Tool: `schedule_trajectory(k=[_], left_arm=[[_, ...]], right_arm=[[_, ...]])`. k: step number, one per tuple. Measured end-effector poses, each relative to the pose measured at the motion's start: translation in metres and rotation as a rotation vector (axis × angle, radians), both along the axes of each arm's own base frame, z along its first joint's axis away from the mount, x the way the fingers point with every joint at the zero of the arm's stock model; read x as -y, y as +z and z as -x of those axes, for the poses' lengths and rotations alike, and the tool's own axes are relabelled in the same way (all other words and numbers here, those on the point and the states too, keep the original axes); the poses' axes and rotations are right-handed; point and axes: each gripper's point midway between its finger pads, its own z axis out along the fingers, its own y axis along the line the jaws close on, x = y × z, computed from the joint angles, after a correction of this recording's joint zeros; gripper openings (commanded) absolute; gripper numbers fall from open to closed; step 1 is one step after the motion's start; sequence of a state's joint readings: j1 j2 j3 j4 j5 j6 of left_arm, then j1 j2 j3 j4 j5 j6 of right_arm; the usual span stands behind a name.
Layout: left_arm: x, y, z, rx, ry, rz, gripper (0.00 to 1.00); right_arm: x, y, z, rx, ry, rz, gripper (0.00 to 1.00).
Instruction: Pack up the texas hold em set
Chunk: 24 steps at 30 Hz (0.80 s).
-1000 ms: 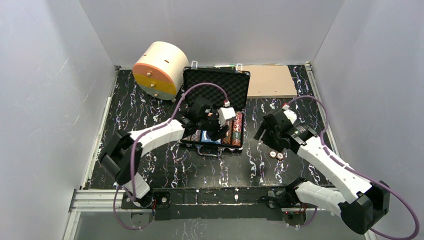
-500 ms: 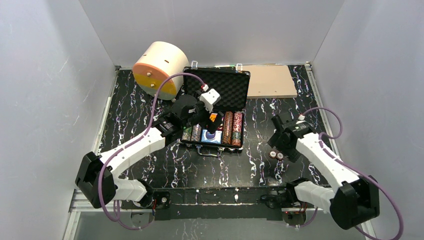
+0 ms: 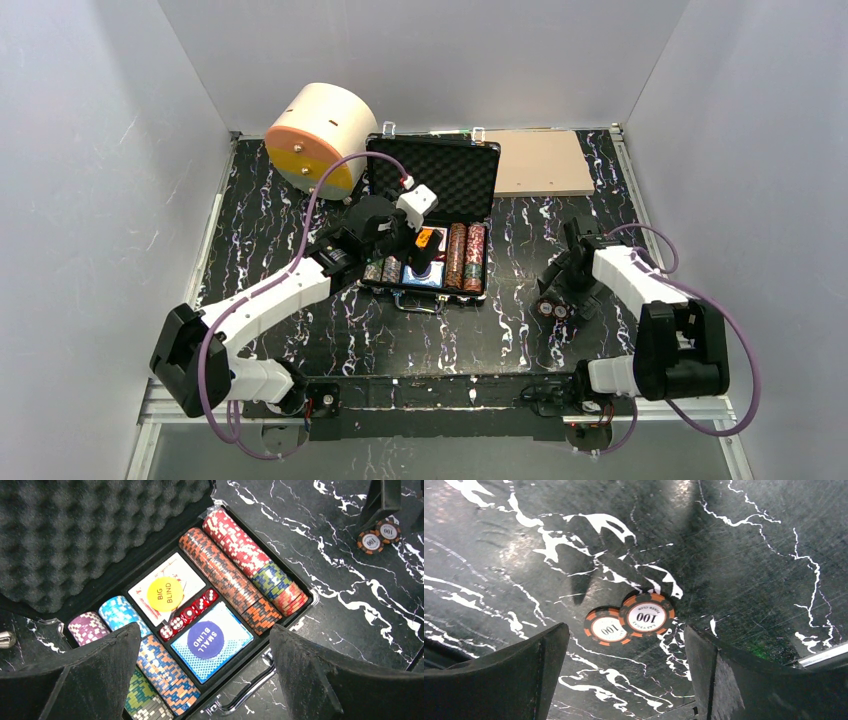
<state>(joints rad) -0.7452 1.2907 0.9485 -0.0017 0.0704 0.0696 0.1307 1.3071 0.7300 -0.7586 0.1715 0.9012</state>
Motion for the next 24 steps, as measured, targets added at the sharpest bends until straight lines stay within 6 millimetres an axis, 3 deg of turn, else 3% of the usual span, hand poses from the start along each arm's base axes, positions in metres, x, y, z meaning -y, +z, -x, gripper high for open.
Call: schedule_trajectory(k=[5, 13, 24], left_arm=[[-0.002, -0.007, 0.002, -0.014, 0.000, -0.014, 0.98], [-0.003, -0.009, 0.003, -0.014, -0.002, -0.018, 0.98], [-0.004, -0.008, 0.004, -0.010, -0.004, -0.020, 0.98]], right_arm=[[0.003, -0.006, 0.003, -0.034, -0.012, 0.009, 0.99], [-0.006, -0.006, -0.010, 0.025, 0.046, -0.036, 0.98], [-0.009, -0.009, -0.008, 0.003, 0.094, -0.057, 0.83]])
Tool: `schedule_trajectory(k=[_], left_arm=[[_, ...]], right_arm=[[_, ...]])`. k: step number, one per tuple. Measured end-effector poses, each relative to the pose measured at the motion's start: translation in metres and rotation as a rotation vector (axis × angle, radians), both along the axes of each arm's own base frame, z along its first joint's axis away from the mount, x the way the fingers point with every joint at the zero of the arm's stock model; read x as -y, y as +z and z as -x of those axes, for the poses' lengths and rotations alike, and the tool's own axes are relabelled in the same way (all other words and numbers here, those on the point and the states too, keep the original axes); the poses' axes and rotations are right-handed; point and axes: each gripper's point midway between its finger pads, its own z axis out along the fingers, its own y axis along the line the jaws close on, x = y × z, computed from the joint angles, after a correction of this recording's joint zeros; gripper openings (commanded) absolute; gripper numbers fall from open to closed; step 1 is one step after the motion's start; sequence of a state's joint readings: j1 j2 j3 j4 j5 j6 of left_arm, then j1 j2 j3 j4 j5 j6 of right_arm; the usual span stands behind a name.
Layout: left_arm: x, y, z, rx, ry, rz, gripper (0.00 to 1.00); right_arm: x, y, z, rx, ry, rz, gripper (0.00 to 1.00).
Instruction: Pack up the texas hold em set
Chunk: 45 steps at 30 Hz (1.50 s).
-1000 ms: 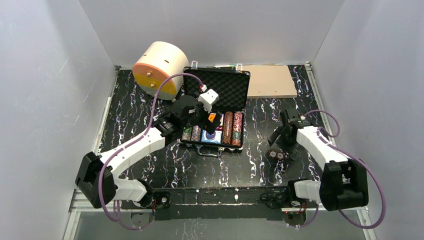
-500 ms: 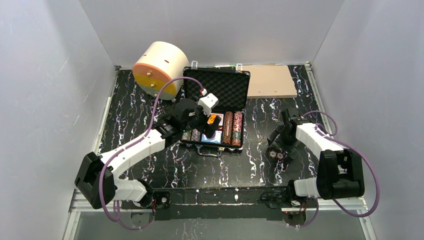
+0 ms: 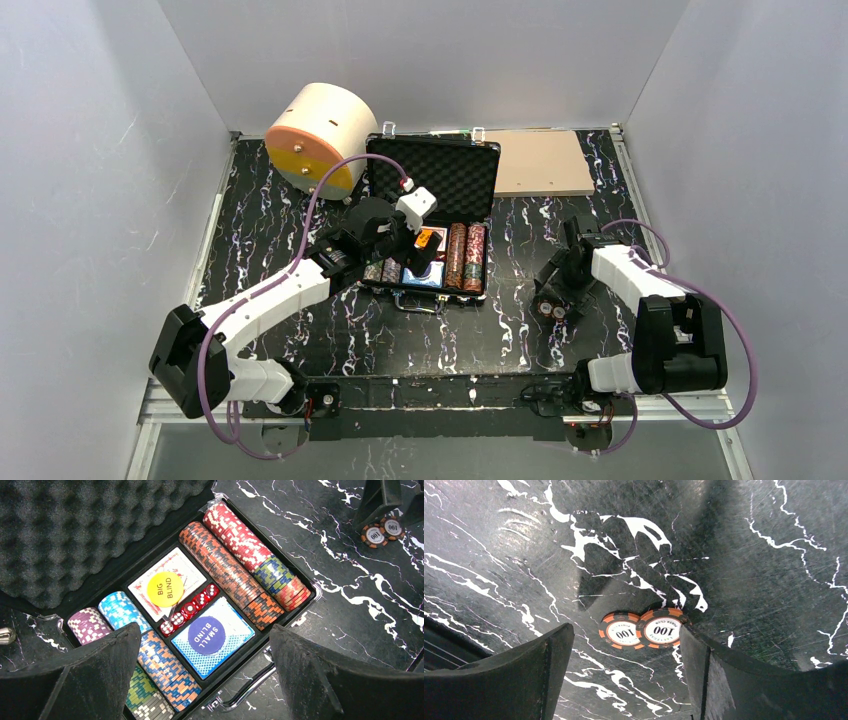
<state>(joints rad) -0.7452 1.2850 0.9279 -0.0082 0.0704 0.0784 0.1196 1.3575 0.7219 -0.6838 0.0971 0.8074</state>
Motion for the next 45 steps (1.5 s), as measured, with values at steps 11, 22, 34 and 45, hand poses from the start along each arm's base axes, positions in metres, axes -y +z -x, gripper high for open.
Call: schedule_trajectory(k=[11, 22, 34, 45], left_arm=[[0.000, -0.001, 0.000, 0.001, -0.002, -0.004, 0.98], [-0.001, -0.002, 0.000, 0.000, -0.002, -0.005, 0.98], [-0.006, -0.004, -0.004, 0.024, 0.049, 0.018, 0.98], [-0.021, 0.006, -0.013, 0.065, 0.184, 0.070, 0.98]], right_arm=[[-0.002, 0.010, 0.003, 0.021, 0.005, -0.018, 0.90], [0.003, -0.001, 0.014, -0.056, 0.022, 0.015, 0.93], [0.000, -0.009, 0.020, -0.132, 0.062, 0.003, 0.59], [-0.006, -0.007, 0.019, -0.127, 0.064, -0.008, 0.73]])
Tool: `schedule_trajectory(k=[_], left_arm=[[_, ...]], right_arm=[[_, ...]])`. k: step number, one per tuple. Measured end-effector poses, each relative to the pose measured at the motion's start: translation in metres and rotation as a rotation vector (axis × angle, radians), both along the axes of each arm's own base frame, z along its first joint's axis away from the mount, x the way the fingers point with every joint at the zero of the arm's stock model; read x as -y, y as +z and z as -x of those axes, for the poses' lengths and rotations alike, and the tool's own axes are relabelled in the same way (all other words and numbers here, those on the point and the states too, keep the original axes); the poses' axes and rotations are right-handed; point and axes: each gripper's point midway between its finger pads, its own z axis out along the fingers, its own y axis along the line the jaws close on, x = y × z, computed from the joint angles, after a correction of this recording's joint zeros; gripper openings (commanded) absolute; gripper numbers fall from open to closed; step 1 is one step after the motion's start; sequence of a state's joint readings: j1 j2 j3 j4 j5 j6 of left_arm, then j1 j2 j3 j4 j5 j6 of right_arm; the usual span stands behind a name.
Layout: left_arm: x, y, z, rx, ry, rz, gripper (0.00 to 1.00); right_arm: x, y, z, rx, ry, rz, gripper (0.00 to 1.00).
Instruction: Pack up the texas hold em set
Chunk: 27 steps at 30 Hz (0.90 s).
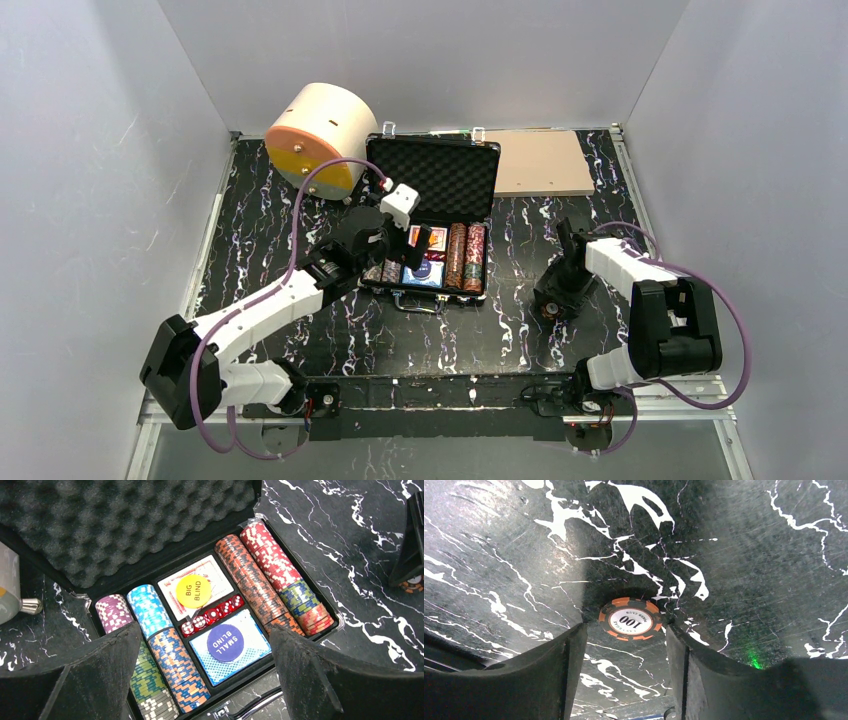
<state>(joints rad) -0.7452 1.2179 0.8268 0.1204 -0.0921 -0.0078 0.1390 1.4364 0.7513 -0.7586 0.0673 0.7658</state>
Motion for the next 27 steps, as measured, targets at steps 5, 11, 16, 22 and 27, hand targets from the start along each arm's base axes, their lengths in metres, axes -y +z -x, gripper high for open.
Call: schedule_trajectory(k=[5, 11, 16, 22, 27], left_arm=[[-0.005, -0.004, -0.001, -0.042, 0.055, 0.005, 0.98], [-0.001, -0.007, -0.001, -0.090, 0.066, 0.009, 0.98], [0.005, -0.007, 0.003, -0.122, 0.052, 0.051, 0.98], [0.013, -0.018, 0.014, -0.188, 0.035, 0.124, 0.98], [0.024, -0.021, 0.024, -0.254, 0.011, 0.200, 0.98]], right_arm=[[0.001, 0.002, -0.004, 0.013, 0.006, 0.011, 0.74], [0.002, -0.001, -0.003, -0.003, 0.018, 0.018, 0.64], [0.003, -0.002, -0.002, -0.013, 0.019, 0.027, 0.55], [0.003, -0.003, 0.000, -0.039, 0.014, 0.039, 0.38], [0.002, -0.001, 0.000, -0.047, 0.006, 0.057, 0.33]])
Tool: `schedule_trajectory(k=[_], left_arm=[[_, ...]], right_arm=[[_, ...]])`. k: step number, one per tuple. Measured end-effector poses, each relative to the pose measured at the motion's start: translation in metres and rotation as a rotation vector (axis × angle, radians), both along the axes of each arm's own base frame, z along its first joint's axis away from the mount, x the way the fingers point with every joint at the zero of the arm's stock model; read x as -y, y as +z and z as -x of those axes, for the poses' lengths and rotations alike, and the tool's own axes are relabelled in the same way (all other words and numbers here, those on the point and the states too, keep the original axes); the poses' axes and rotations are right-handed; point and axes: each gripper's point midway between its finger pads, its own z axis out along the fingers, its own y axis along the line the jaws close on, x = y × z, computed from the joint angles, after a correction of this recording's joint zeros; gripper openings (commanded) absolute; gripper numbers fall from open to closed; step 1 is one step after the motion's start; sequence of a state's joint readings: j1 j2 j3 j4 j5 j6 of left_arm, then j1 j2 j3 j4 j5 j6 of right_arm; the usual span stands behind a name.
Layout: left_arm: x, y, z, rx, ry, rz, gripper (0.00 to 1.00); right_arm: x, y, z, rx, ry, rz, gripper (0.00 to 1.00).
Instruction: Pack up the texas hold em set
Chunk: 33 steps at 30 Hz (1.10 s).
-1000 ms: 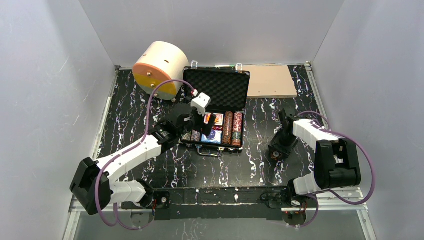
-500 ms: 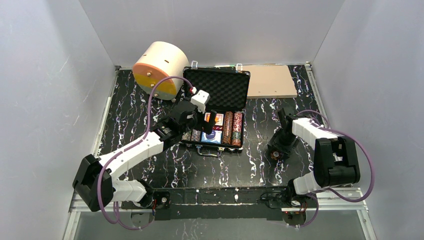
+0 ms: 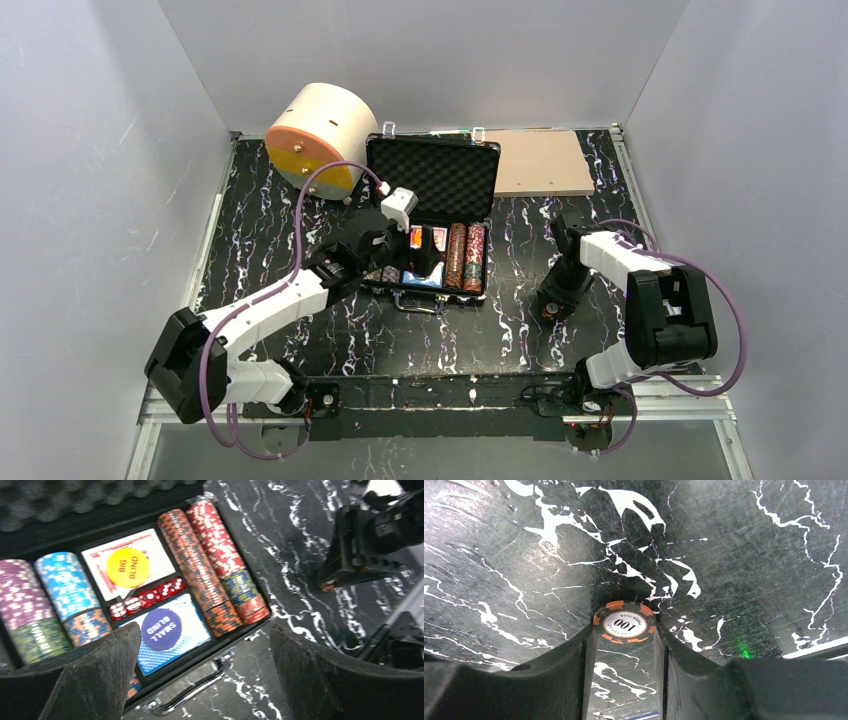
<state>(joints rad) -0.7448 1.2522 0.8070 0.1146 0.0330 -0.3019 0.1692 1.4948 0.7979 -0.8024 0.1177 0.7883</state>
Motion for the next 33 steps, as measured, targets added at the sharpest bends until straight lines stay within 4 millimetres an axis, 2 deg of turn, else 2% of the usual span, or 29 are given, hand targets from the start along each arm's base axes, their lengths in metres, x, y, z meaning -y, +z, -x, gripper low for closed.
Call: schedule_trajectory(k=[5, 10, 16, 18, 23, 26, 29, 33], left_arm=[[0.018, -0.005, 0.010, -0.083, -0.027, 0.123, 0.98], [0.038, -0.028, 0.025, -0.206, -0.045, 0.207, 0.98], [0.081, -0.039, 0.055, -0.298, -0.134, 0.273, 0.98], [0.097, -0.043, 0.066, -0.324, -0.165, 0.303, 0.95], [0.135, -0.064, 0.095, -0.377, -0.238, 0.319, 0.89], [0.155, -0.072, 0.110, -0.405, -0.263, 0.339, 0.89], [0.169, -0.073, 0.112, -0.416, -0.250, 0.377, 0.90], [0.183, -0.069, 0.100, -0.402, -0.191, 0.439, 0.88]], right_arm=[[-0.003, 0.004, -0.001, 0.013, -0.013, 0.005, 0.32], [-0.013, 0.030, -0.006, 0.098, -0.045, -0.060, 0.33], [-0.035, 0.059, -0.007, 0.181, -0.093, -0.199, 0.33], [-0.042, 0.067, -0.006, 0.200, -0.108, -0.243, 0.32], [-0.053, 0.081, 0.000, 0.208, -0.133, -0.320, 0.33], [-0.057, 0.086, 0.004, 0.199, -0.146, -0.348, 0.33], [-0.061, 0.094, 0.008, 0.196, -0.149, -0.379, 0.33], [-0.067, 0.105, 0.007, 0.201, -0.150, -0.415, 0.33]])
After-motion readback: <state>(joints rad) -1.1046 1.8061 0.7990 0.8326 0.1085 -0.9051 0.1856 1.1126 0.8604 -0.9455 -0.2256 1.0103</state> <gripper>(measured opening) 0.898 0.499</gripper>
